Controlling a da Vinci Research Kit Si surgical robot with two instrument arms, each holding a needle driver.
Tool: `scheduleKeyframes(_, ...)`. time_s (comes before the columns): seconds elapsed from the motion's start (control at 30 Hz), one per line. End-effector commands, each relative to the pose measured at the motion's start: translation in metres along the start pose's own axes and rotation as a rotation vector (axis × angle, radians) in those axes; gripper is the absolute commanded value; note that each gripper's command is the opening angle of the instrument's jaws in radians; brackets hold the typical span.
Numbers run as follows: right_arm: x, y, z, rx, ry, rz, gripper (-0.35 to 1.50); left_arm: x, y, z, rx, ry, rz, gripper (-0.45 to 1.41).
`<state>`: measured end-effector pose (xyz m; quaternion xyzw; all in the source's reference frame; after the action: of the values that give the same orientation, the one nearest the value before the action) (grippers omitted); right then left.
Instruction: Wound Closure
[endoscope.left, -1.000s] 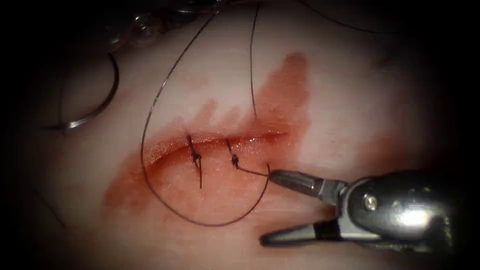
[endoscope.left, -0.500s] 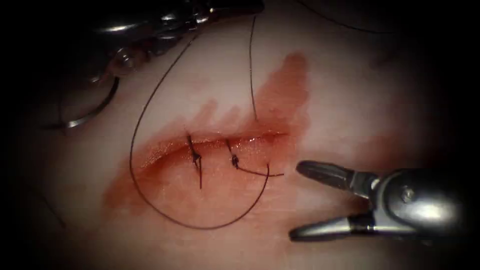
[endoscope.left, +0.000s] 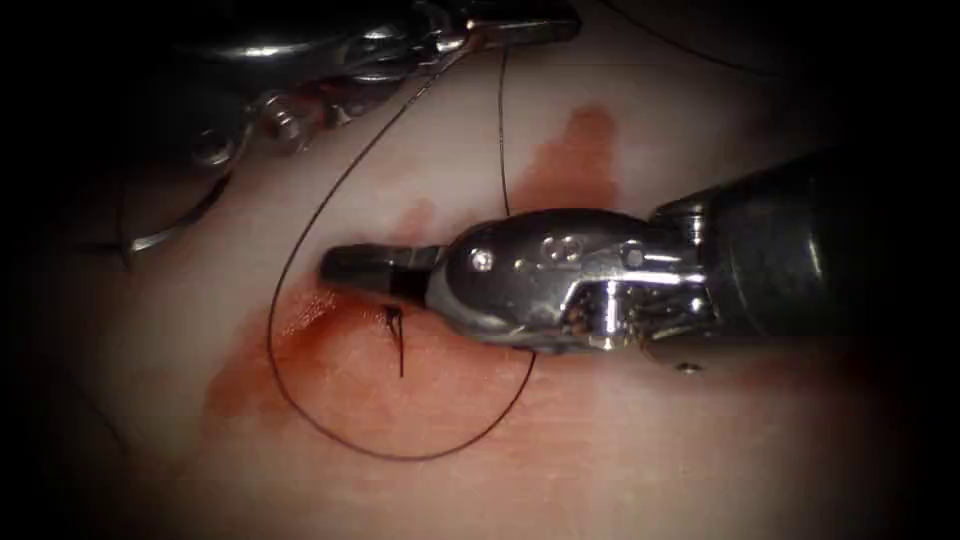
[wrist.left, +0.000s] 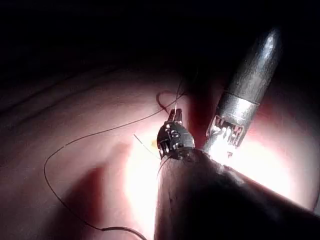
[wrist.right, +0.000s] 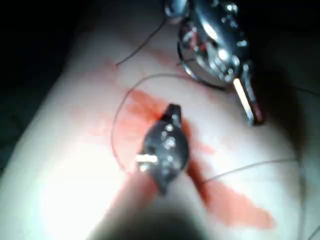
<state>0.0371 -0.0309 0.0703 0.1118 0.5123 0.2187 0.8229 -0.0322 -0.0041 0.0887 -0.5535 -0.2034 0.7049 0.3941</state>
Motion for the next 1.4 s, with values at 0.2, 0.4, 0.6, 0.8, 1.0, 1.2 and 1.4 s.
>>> scheduleKeyframes(0.2, 0.0011, -0.0016, 0.0038, 0.015, 0.047, 0.007, -0.35, 0.0002, -0.0005, 0.0006, -0.005, -0.009, 0.000, -0.45)
scheduleKeyframes(0.4, 0.0020, -0.0031, 0.0050, 0.066, 0.093, 0.025, -0.35, 0.0001, -0.0011, 0.0010, -0.010, 0.009, 0.014, -0.45)
scheduleKeyframes(0.6, 0.0026, -0.0038, 0.0041, 0.141, 0.156, 0.057, -0.35, -0.0011, -0.0028, 0.0015, -0.031, 0.037, 0.069, -0.45)
scheduleKeyframes(0.8, 0.0021, -0.0031, 0.0025, 0.279, 0.312, 0.229, -0.35, -0.0046, -0.0046, 0.0021, -0.103, 0.089, 0.114, -0.45)
scheduleKeyframes(1.0, 0.0017, -0.0029, 0.0013, 0.340, 0.404, 0.304, -0.35, -0.0064, -0.0052, 0.0024, -0.123, 0.109, 0.135, -0.45)
scheduleKeyframes(1.2, 0.0026, -0.0022, -0.0007, 0.317, 0.554, 0.418, -0.35, -0.0089, -0.0055, 0.0029, -0.133, 0.140, 0.159, -0.45)
scheduleKeyframes(1.4, 0.0027, -0.0013, -0.0030, 0.289, 0.611, 0.447, -0.35, -0.0103, -0.0053, 0.0026, -0.144, 0.160, 0.170, -0.45)
